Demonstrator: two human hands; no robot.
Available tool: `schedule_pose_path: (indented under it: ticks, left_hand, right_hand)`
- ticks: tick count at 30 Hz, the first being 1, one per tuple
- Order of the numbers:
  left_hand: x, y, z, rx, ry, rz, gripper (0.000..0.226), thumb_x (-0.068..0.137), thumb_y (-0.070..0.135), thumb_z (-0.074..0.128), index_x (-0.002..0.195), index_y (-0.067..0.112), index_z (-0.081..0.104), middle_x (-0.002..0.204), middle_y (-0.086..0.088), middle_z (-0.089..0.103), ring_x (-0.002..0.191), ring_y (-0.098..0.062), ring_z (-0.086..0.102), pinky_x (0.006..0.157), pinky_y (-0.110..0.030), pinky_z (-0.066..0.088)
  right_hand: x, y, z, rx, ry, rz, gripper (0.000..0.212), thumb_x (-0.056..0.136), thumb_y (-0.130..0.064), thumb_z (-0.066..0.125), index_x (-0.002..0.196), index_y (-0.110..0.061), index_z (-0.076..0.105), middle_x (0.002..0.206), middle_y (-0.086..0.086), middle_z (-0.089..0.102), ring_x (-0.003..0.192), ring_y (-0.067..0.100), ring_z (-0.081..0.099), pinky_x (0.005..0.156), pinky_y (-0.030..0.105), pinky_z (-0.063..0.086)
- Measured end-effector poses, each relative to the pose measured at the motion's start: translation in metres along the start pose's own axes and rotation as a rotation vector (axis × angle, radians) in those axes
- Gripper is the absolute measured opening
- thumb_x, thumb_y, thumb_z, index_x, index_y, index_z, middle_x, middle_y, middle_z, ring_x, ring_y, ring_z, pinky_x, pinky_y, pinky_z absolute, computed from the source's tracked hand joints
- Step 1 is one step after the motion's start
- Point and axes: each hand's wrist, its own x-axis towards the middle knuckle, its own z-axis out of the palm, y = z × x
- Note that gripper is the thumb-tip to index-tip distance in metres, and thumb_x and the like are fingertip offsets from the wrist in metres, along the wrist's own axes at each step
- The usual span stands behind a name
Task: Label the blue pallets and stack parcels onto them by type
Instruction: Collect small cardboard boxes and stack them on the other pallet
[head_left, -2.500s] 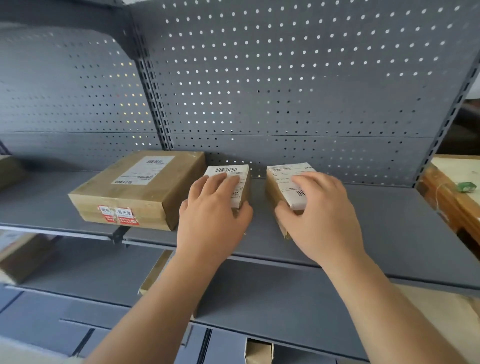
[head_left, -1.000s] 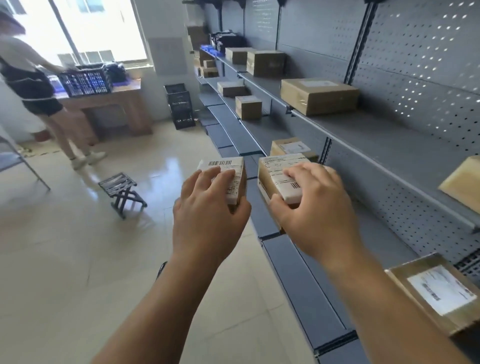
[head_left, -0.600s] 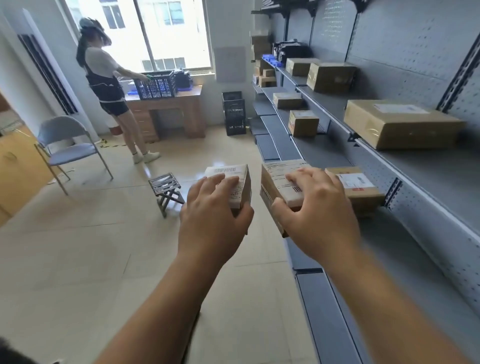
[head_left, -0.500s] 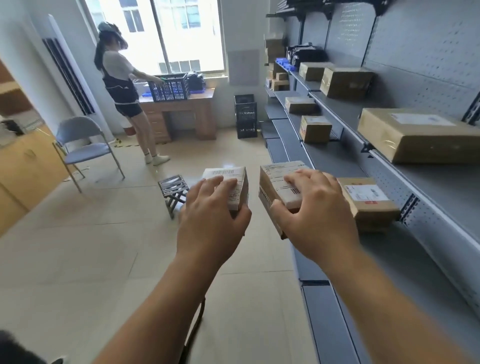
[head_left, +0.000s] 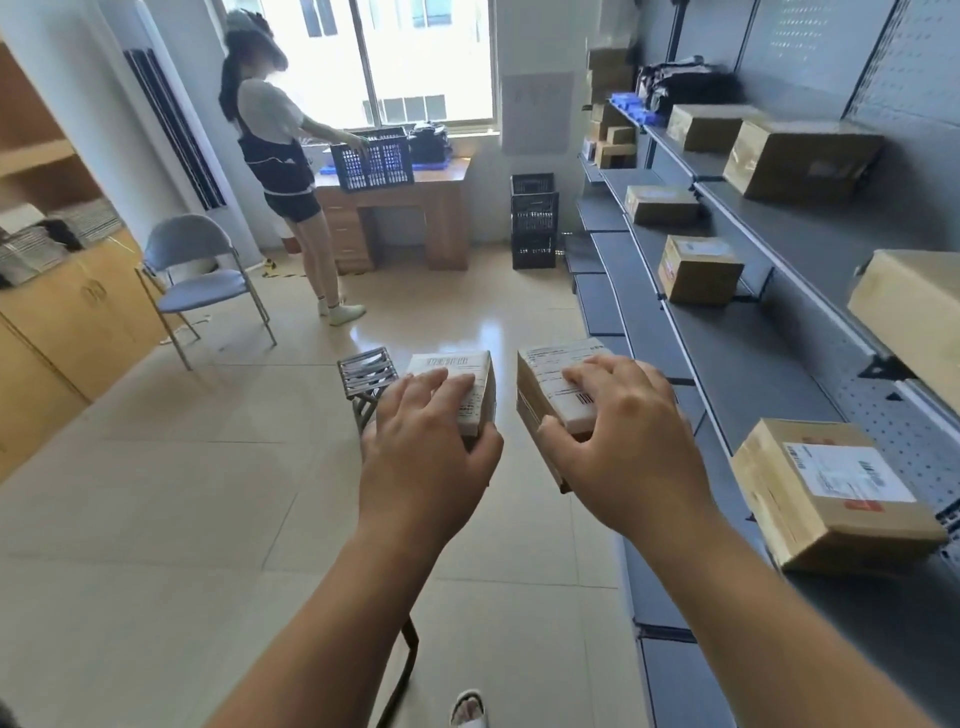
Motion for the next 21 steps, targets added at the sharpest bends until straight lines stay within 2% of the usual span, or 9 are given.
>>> schedule_pose_path:
  ticks: [7,12,21]
  left_hand:
    - [0.142,-0.040,0.037,-0.026,-0.019,0.002,0.055,0.088,0.052,0.055,0.141,0.038,0.053,0.153,0.011,0.045,0.147,-0.017,0.026,0.113,-0.053,0.036]
    - [0.236,-0.057,0.062,-0.017,-0.038,0.049,0.056,0.089,0.051,0.057,0.142,0.036,0.053,0.153,0.009,0.047,0.147,-0.018,0.027,0.112,-0.050,0.034]
    - [0.384,-0.053,0.135,-0.009,-0.069,0.081,0.057,0.088,0.052,0.057,0.143,0.036,0.052,0.154,0.010,0.045,0.149,-0.018,0.025,0.113,-0.049,0.033]
  right_hand:
    - [0.133,-0.006,0.068,-0.074,-0.020,0.039,0.057,0.085,-0.051,0.054,0.136,-0.025,0.059,0.143,-0.006,0.053,0.135,0.019,0.038,0.103,0.047,0.042]
    - [0.213,-0.006,0.108,-0.075,0.014,0.088,0.058,0.083,-0.052,0.050,0.133,-0.024,0.061,0.140,-0.004,0.056,0.134,0.020,0.041,0.099,0.046,0.045]
    - [0.355,0.047,0.160,-0.087,0.042,0.131,0.060,0.080,-0.054,0.046,0.130,-0.023,0.063,0.138,-0.003,0.058,0.133,0.021,0.042,0.098,0.046,0.045]
